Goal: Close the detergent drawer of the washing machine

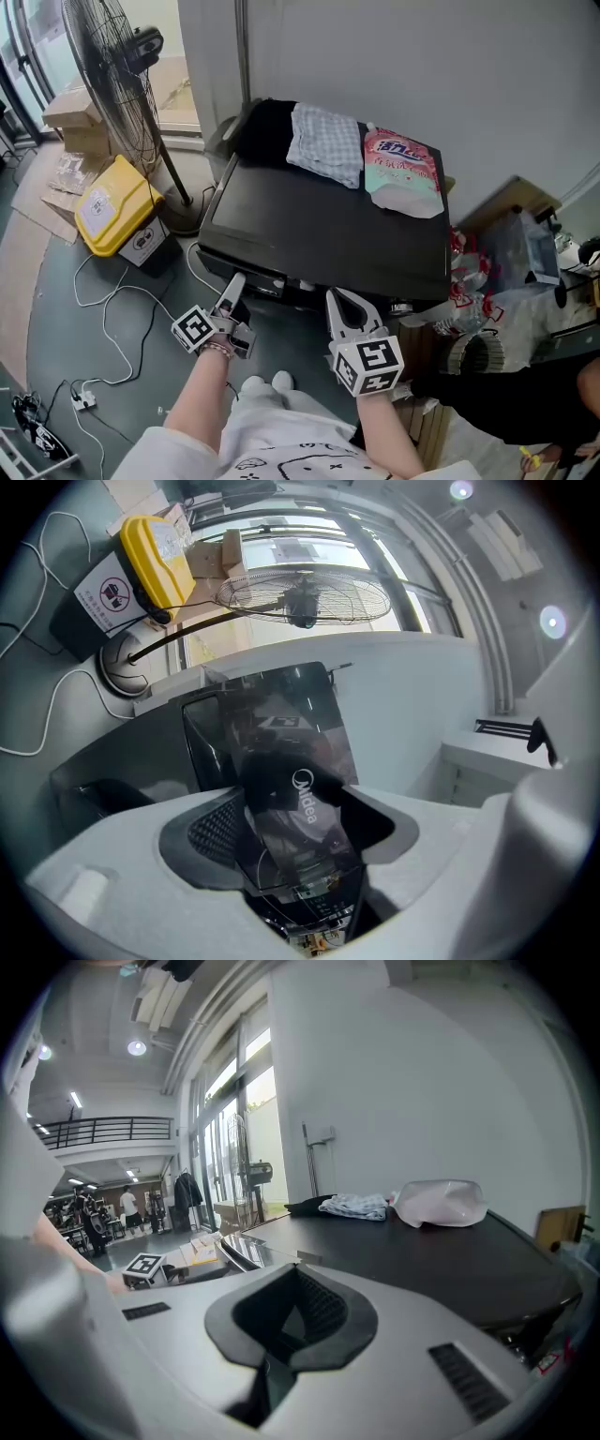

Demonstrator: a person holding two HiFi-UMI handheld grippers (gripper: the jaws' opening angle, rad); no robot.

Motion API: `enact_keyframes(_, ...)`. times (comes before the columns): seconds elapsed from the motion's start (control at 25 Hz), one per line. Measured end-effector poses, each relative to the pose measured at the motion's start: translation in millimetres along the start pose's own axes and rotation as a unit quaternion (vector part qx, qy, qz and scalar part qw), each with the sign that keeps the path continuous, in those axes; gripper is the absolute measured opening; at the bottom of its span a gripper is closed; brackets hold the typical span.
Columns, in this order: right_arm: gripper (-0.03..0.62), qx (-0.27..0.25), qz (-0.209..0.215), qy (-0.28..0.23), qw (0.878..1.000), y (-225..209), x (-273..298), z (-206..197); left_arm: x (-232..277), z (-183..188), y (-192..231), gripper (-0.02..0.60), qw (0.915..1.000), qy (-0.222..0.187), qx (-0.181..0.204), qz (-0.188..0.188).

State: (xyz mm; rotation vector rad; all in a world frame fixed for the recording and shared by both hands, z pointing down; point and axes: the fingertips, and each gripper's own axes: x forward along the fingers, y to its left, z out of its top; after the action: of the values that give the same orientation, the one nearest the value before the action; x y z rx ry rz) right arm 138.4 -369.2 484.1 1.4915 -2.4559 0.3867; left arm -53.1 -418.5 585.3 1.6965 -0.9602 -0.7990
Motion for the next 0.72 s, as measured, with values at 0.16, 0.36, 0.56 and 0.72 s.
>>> enact_keyframes(0.16, 0.000, 0.003, -0.008, 0.003, 1.000, -1, 3, 0, 3, -1, -1, 0.319, 0.9999, 0.009, -0.001, -0.005)
enact_keyframes(0.36, 0.000, -0.001, -0.014, 0.008, 1.000, 6, 10, 1, 4, 2, 3, 0.319, 0.9994, 0.028, 0.019, 0.005)
enact_keyframes(0.56, 0.000, -0.006, -0.024, 0.015, 1.000, 10, 11, -1, 16, 6, 9, 0.325, 0.9972, 0.063, 0.035, 0.017)
enact_keyframes(0.72, 0.000, -0.004, -0.040, 0.020, 0.999, 7, 10, 0, 20, 8, 10, 0.333, 0.9958, 0.080, 0.043, 0.009)
